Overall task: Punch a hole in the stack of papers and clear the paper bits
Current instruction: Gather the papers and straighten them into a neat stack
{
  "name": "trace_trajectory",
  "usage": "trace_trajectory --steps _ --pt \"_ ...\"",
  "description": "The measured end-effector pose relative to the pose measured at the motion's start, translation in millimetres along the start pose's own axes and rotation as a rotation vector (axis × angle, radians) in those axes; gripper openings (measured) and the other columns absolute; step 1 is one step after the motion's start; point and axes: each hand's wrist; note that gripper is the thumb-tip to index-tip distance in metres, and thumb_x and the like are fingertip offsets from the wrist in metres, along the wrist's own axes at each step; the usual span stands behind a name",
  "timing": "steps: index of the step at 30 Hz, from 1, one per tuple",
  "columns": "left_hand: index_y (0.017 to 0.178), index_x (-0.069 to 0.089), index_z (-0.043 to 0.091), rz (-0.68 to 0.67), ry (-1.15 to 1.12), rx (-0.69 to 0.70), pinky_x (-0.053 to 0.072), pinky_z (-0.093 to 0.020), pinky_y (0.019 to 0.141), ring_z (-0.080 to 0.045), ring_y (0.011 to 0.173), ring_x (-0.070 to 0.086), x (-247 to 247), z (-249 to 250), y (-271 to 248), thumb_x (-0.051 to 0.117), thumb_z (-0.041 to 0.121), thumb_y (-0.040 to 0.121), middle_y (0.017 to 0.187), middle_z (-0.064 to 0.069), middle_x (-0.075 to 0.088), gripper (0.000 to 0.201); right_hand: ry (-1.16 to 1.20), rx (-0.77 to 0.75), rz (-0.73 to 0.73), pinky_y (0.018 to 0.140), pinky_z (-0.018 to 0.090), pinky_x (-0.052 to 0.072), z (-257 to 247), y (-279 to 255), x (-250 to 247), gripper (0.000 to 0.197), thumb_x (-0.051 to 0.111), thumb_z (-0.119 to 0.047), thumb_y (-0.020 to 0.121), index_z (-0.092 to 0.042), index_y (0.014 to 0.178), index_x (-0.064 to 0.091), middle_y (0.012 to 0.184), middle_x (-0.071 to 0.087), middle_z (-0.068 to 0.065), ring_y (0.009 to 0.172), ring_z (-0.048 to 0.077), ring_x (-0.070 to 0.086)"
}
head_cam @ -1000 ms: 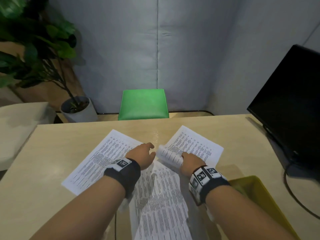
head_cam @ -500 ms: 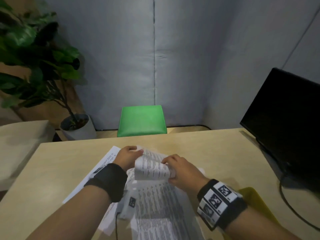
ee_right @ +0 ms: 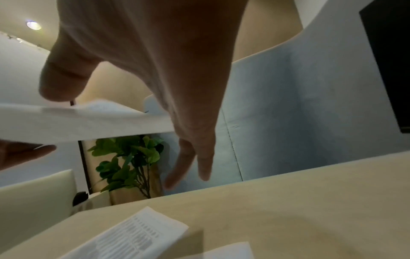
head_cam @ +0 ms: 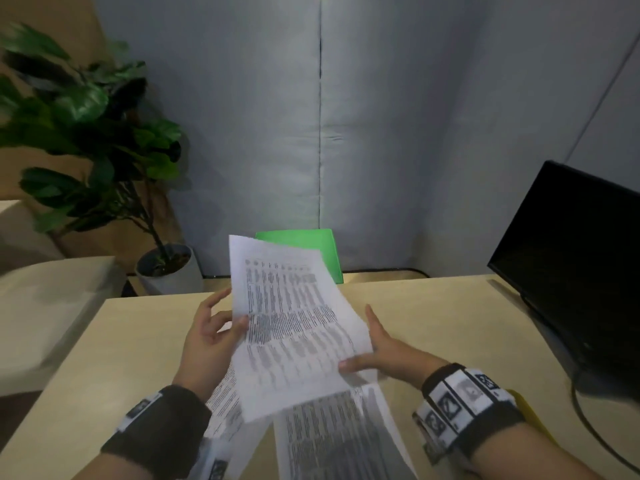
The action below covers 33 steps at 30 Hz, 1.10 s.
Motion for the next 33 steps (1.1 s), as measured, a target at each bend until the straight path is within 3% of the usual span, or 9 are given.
trace_trajectory --steps 5,8,11,13,18,23,28,30,33 --pt "0.106 0.061 0.017 -0.002 0.002 0.002 0.059 -0.023 0.061 -0.016 0.077 0.073 -24.4 12.2 -3.9 0.064 0.005 0.085 0.099 -0.011 0.071 0.025 0.134 -0.022 0.125 0.099 0.037 0.048 -12.8 6.1 9.2 0.110 0.080 -0.042 0.070 -0.031 0.152 0.007 0.130 0.062 0.004 0.115 0.022 0.061" --pt "0.102 0.061 0.013 -0.006 -0.007 -0.020 0.060 -0.031 0.062 -0.024 0.080 0.073 -33.8 11.6 -6.0 0.063 0.010 0.085 0.101 -0.008 0.072 0.017 0.178 -0.079 0.204 0.091 0.038 0.055 -21.3 7.7 22.2 0.056 0.069 -0.023 0.087 -0.012 0.137 0.046 0.112 0.071 0.006 0.099 0.021 0.069" --pt "0.104 0.059 0.012 -0.036 -0.029 -0.080 0.057 -0.040 0.076 -0.030 0.093 0.070 -41.3 2.2 -9.3 0.070 0.029 0.082 0.104 -0.009 0.071 0.030 0.181 -0.105 0.224 0.084 0.032 0.056 -27.5 6.2 34.0 0.036 0.064 -0.017 0.090 -0.010 0.125 0.058 0.111 0.071 0.005 0.097 0.021 0.069" --pt "0.111 0.057 0.014 -0.088 -0.064 -0.188 0.052 -0.041 0.086 -0.026 0.099 0.070 -44.9 -7.6 -11.2 0.075 0.039 0.076 0.108 -0.007 0.072 0.047 0.168 -0.099 0.231 0.086 0.032 0.056 -24.2 7.9 39.4 0.035 0.064 -0.019 0.091 -0.011 0.124 0.059 0.111 0.071 0.003 0.098 0.019 0.068" --pt "0.105 0.067 0.013 -0.106 0.095 -0.260 0.055 -0.044 0.083 -0.028 0.090 0.072 -45.3 -24.3 -12.0 0.062 0.014 0.089 0.101 -0.009 0.075 0.017 0.155 -0.066 0.240 0.089 0.034 0.054 -16.6 11.2 47.5 0.032 0.062 -0.025 0.091 -0.015 0.122 0.059 0.112 0.070 0.000 0.099 0.017 0.068" --pt "0.108 0.062 0.017 -0.037 0.213 -0.235 0.054 -0.044 0.087 -0.024 0.093 0.068 -46.2 -32.7 -10.7 0.056 0.015 0.094 0.101 -0.002 0.072 0.016 0.072 0.052 0.395 0.075 0.033 0.047 -4.8 20.6 47.4 0.043 0.038 -0.049 0.098 -0.012 0.105 0.059 0.100 0.064 0.006 0.084 0.020 0.060" --pt "0.110 0.060 0.018 0.014 0.245 -0.232 0.053 -0.039 0.086 -0.019 0.093 0.067 -56.8 -42.6 -14.0 0.053 0.015 0.095 0.101 0.001 0.069 0.016 -0.323 0.495 0.396 0.098 0.038 0.044 46.8 31.7 41.3 0.081 0.066 -0.049 0.082 -0.006 0.141 0.034 0.143 0.037 0.017 0.125 0.032 0.048" --pt "0.116 0.059 0.014 0.013 0.258 -0.237 0.052 -0.036 0.085 -0.019 0.094 0.066 -59.1 -46.9 -17.4 0.053 0.014 0.095 0.102 0.001 0.069 0.021 -0.424 0.633 0.348 0.101 0.039 0.043 65.4 30.2 47.5 0.100 0.073 -0.051 0.076 -0.005 0.148 0.021 0.148 0.027 0.019 0.130 0.034 0.044" --pt "0.119 0.057 0.016 -0.013 0.295 -0.237 0.051 -0.031 0.081 -0.013 0.092 0.064 -61.9 -54.2 -24.1 0.053 0.016 0.096 0.102 0.005 0.068 0.024 -0.496 0.659 0.417 0.102 0.043 0.045 87.4 28.7 58.6 0.101 0.083 -0.047 0.064 -0.007 0.141 0.031 0.142 0.033 0.016 0.126 0.034 0.045"
Point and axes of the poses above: each hand's wrist, its own y-axis towards the middle knuckle, its own x-axis out of the palm, z = x × y
